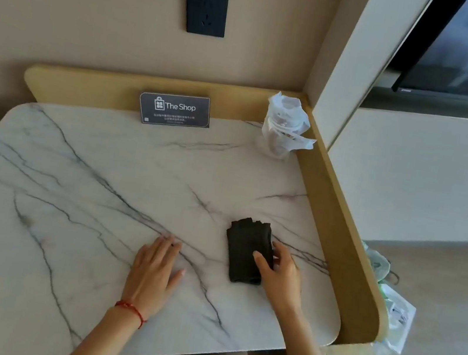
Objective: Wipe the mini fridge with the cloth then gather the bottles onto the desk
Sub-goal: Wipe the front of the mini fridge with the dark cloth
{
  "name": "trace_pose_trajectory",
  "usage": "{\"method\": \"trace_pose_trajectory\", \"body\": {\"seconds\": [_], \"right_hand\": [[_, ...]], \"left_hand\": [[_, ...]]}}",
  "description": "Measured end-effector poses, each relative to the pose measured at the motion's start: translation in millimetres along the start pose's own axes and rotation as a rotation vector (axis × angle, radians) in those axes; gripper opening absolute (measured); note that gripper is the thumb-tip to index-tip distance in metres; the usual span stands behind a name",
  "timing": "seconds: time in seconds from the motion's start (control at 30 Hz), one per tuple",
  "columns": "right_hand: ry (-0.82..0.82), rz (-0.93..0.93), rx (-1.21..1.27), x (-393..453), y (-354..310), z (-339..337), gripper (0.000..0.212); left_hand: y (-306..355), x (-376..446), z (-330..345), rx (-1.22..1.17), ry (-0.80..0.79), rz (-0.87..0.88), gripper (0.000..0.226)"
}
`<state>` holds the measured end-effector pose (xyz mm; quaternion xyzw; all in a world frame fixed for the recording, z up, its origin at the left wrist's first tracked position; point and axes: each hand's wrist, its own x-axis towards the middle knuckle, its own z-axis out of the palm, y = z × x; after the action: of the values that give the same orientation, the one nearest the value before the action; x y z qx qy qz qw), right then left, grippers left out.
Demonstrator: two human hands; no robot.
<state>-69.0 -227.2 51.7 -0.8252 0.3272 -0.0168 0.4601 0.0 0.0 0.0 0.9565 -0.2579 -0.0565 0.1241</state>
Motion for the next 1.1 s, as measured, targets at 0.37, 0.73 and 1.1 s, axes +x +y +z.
{"method": "trace_pose_trajectory", "body": {"seconds": [0.37,0.73,1.1], "right_hand": [[-0.056,0.265,-0.055,27,-24,15,0.050],[-0.032,0.264,0.107,12,-25,15,0.026],[-0.020,0.323,0.451,-42,-12,19,0.025]], "left_hand": [[-5,-3,7,-0.016,0.033,-0.014,0.057],[-4,-3,1,-0.034,-0.011,-0.021,0.055],[-14,-28,6,-0.028,0.009,0.123,0.056]]}}
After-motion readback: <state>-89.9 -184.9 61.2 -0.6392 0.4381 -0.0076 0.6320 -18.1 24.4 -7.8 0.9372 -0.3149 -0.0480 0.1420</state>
